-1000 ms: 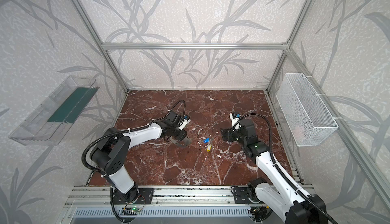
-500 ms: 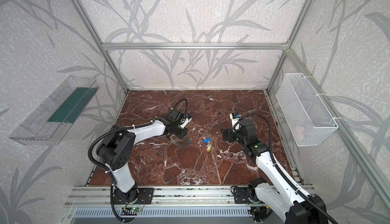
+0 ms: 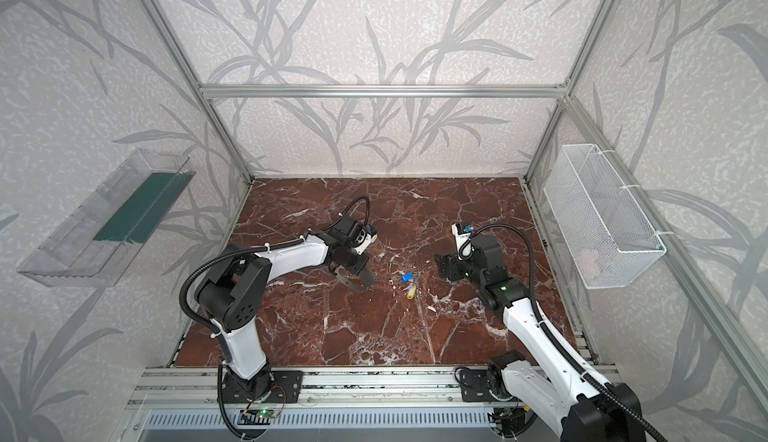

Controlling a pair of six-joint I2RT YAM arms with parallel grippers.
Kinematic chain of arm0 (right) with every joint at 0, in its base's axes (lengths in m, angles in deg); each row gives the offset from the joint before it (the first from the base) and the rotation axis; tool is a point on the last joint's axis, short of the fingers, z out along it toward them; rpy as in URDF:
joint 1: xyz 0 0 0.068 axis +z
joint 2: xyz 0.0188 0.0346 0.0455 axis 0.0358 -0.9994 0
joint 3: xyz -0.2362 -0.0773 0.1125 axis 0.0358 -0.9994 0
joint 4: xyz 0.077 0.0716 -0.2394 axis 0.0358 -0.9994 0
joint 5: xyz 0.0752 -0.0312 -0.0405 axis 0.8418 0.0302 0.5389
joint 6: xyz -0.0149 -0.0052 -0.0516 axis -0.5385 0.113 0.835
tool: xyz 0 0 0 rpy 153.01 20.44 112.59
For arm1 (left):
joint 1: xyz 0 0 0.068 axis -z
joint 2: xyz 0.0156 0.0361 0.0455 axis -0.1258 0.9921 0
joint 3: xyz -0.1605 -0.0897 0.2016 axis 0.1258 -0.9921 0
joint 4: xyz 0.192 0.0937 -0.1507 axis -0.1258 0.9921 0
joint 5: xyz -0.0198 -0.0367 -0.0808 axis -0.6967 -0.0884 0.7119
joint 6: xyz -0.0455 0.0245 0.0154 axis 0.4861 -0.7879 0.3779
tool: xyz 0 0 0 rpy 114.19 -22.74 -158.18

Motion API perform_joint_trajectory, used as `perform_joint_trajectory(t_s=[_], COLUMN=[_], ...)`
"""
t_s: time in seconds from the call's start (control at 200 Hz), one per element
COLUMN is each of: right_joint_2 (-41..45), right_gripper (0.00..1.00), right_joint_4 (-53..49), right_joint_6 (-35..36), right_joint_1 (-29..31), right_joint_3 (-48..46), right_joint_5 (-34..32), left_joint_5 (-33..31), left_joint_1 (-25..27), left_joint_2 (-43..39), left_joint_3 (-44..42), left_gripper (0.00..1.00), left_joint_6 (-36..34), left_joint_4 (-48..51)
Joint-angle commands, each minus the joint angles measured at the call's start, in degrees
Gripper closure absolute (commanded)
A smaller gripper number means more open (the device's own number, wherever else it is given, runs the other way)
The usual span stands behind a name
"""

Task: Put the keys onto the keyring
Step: 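Lower the left gripper and pinch the silver plate's edge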

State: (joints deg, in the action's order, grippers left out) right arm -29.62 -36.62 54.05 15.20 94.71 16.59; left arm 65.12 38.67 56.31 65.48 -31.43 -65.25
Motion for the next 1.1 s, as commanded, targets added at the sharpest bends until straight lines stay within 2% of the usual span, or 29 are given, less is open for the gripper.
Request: perform_joint_trajectory(t_s=[0.0, 0.235, 0.375, 0.41, 0.505, 0.585, 1.095], right_joint_2=[-0.1, 0.2, 0.4, 0.3, 0.3, 0.3, 1.0], right_gripper=[0.16, 0.16, 0.16, 0.16, 0.16, 0.16, 0.16], right_joint_4=[-0.1, -0.2, -0.2, -0.2, -0.2, -0.1, -0.1], right_joint_6=[0.7, 0.7, 0.8, 0.8, 0.8, 0.7, 0.7], right_joint_1=[0.2, 0.2, 0.2, 0.2, 0.2, 0.2, 0.2], right_joint_3=[1.6, 1.3, 1.4, 1.4, 1.2, 1.2, 0.7], right_joint_5=[-0.7, -0.9, -1.0, -1.0, -1.0, -1.0, -0.9], left_joint_5=[-0.1, -0.2, -1.1, -1.4, -1.3, -0.9, -2.4], left_joint_1=[-0.3, -0.3, -0.3, -0.3, -0.3, -0.3, -0.3], left_joint_2=[0.4, 0.5, 0.5, 0.5, -0.3, -1.2, -5.9], left_joint_3=[1.8, 2.4, 2.5, 2.5, 2.1, 1.6, -4.8], left_gripper=[0.76, 0.86, 0.87, 0.85, 0.68, 0.64, 0.67], left_joint_6=[0.1, 0.9, 1.5, 1.8, 2.5, 3.2, 7.1], left_joint_4=[1.5, 0.8, 0.7, 0.6, 0.1, -0.4, -2.7])
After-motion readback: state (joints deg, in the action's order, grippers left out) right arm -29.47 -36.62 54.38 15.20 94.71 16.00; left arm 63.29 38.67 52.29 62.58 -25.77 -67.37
